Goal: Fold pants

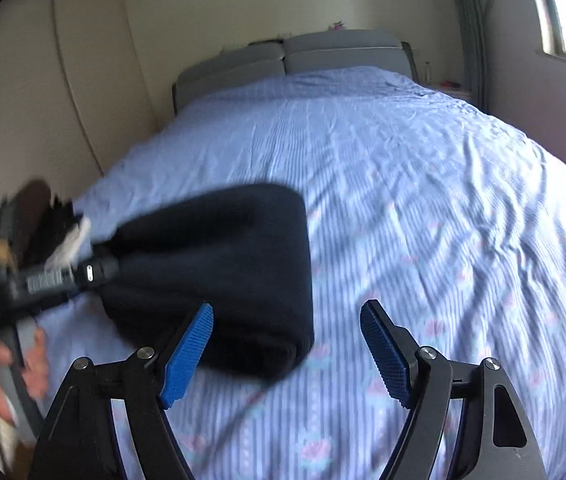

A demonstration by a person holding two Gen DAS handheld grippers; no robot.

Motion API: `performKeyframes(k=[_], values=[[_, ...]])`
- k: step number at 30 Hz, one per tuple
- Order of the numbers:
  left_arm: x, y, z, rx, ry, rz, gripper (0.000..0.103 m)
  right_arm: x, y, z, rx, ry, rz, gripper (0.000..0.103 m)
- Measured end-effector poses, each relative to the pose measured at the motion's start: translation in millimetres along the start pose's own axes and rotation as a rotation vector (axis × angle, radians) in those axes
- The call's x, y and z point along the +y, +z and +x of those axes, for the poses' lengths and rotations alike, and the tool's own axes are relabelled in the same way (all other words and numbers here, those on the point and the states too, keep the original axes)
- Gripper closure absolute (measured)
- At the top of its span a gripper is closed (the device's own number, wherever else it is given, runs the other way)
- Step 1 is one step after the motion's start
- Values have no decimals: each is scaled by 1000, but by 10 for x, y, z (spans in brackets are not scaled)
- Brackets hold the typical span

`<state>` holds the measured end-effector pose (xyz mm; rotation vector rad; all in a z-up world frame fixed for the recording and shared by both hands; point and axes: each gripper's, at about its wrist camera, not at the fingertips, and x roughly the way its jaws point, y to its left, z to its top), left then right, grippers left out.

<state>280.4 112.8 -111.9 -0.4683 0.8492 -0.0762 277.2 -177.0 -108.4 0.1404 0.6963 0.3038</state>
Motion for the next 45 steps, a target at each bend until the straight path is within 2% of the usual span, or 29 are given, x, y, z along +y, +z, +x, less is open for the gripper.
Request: performKeyframes(k=[3,6,14,15,18,20,25,36,42,45], values=[[120,12,31,25,-39,-44,52,-100,174,232,18,13,75,26],[199,19,63,47,-82,-51,50,-157,244,499,65,44,135,26],[311,35,152,56,-143,-16,45,-162,66,930,151,74,196,26],[312,27,151,53,-141,-1,44,-170,40,963,156,82,203,26],[279,-16,103,15,-79,75,32,-182,8,1006,161,101,216,26],[257,-40,90,-4,-69,112,32,-191,-3,1012,159,112,217,26],[435,3,248,44,-153,0,32,-180,-25,1082,164,123,228,26],[591,-24,428,68,-249,-91,31,-149,-119,1204,159,134,239,26],[547,-1,436,67,-277,-104,46,-122,-134,1258,167,158,263,27],[490,39,417,70,-269,-92,53,-84,-110,1272,172,179,271,35]])
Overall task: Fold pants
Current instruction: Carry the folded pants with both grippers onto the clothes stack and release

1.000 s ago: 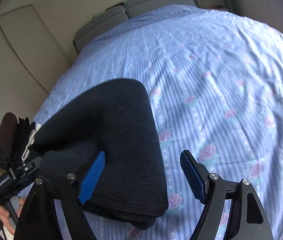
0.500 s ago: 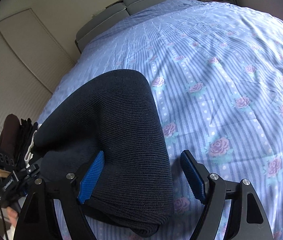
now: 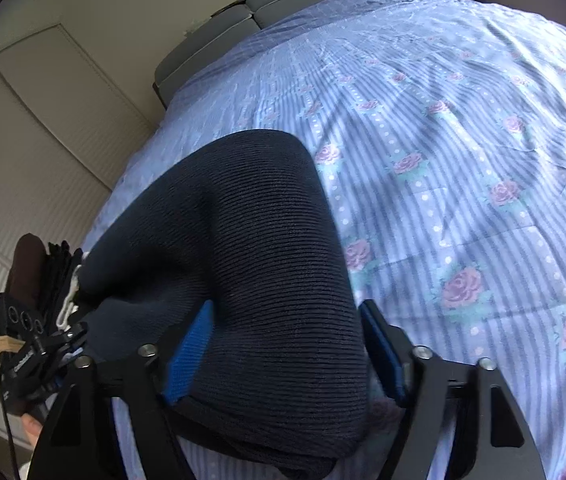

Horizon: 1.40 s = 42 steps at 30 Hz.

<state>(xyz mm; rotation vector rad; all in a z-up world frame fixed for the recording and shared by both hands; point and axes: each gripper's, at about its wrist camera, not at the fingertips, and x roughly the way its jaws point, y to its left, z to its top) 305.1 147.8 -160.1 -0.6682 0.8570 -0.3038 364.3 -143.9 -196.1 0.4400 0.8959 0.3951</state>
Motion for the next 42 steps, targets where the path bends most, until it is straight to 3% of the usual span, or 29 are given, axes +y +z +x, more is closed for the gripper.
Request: performKeyframes(k=[10,20,27,31,37,42], values=[[-82,56,-86,7,-6,-34,63,203,-33,-152,-23,-22,-20,45],[-362,-163,-510,-33,-54,-7,65,440,-272,-897,-123,-11,-48,47],[-647,-337,-1254,-140,-90,22,65,784,-483,-1570,-210,23,-68,47],[-791,-322,-1821,-224,-68,65,65,1133,-528,-1851,-253,77,-114,47],[-786,-195,-2773,-356,17,89,65,1920,-493,-1971,-281,201,-202,47],[-509,37,-3541,-471,91,86,65,2685,-405,-1803,-256,291,-274,47]])
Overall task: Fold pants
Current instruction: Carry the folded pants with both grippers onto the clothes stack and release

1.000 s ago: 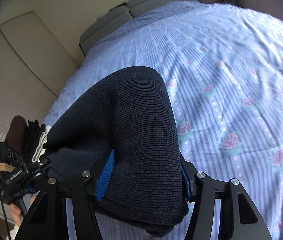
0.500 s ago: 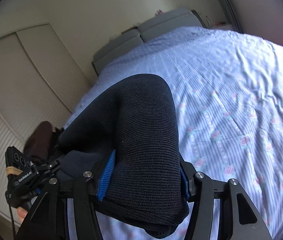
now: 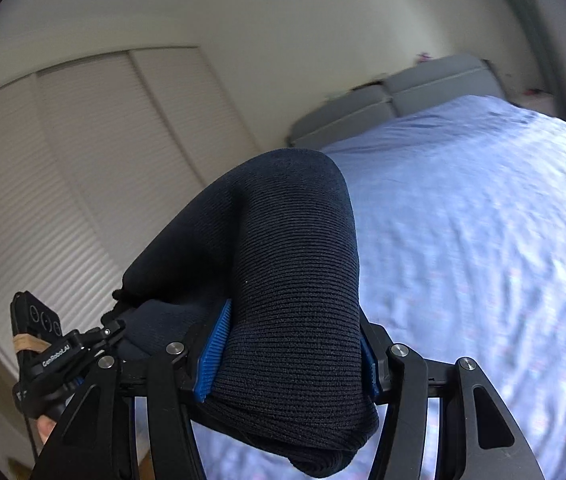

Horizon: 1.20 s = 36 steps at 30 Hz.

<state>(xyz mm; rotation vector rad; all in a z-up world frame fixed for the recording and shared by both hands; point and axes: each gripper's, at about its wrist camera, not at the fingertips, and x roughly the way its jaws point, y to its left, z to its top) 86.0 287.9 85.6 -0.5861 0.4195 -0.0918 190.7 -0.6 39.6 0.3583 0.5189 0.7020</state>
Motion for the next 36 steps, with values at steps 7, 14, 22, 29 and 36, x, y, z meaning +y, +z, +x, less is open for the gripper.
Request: performKeyframes(k=[7,14,22,29,36], values=[[799,777,-398,-54,101,-44,65,935,189,868,56,101,-46,47],[1621,1499,-343,-63,181,-28,66,1441,312,1892,136,187,-11,47],[2551,1922,73,-84,187,-104,66,1865,255,2967,232,180,-36,47],[3108,1865,607,-7,191,-136,65,1844,124,3514,250,82,-99,46],[3254,1710,652,9,307,-94,32,1844,-45,3541,208,-76,-240,13]])
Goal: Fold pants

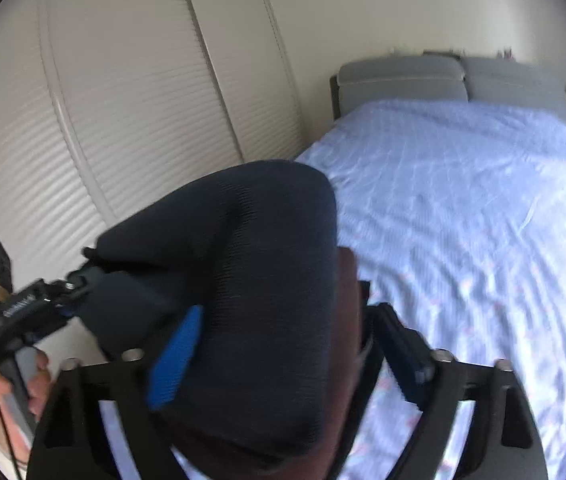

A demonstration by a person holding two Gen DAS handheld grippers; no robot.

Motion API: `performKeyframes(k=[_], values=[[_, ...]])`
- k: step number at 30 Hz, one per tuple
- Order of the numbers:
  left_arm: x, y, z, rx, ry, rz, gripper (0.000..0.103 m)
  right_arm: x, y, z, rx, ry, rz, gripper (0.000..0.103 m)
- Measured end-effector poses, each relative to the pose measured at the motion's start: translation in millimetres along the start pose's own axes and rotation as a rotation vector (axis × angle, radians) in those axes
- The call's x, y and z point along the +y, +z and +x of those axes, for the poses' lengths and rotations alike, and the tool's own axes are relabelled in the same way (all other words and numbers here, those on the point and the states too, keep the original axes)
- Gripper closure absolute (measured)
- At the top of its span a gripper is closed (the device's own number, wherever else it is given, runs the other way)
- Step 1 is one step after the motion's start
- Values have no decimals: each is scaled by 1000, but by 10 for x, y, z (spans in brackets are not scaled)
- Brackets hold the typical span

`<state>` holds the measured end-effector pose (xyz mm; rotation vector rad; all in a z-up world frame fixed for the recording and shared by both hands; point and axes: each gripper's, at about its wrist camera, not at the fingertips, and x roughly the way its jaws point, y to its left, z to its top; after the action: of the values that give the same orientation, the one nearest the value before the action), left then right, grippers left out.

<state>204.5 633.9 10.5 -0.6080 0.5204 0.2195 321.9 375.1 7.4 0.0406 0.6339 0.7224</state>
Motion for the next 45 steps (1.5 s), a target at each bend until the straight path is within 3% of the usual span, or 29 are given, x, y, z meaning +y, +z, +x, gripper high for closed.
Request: performKeyframes(k=[3,5,9,12,15,20,27,31,37,45], values=[[-46,73,-134,-35,81,25,28,3,45,-24,15,9,16,13],[-136,150,-268,-76,131,53,19,15,83,-118,-9,-11,19,13],[-391,211,-601,-137,207,120,16,49,166,-397,-45,-20,-5,13],[-721,91,-854,-160,259,222,13,31,163,-741,-73,-31,-13,7],[-1103,-197,-1113,-164,292,340,3,-80,32,-1171,-95,-93,-30,0],[-1607,-937,-1479,-136,252,489,0,-425,-327,-1807,-78,-189,-60,0],[-2140,-2012,-1877,-180,158,542,0,-857,-1079,-2778,-70,-284,-90,0],[-2529,-2512,-1880,-155,141,556,0,-1093,-1544,-3274,-68,-343,-95,0],[-3110,-3155,-2013,-148,102,613,0,-1422,-1976,-3924,-89,-401,-42,0],[-3587,-3670,-2248,-132,53,617,0,-1714,-2295,-4541,-162,-436,-5,0]])
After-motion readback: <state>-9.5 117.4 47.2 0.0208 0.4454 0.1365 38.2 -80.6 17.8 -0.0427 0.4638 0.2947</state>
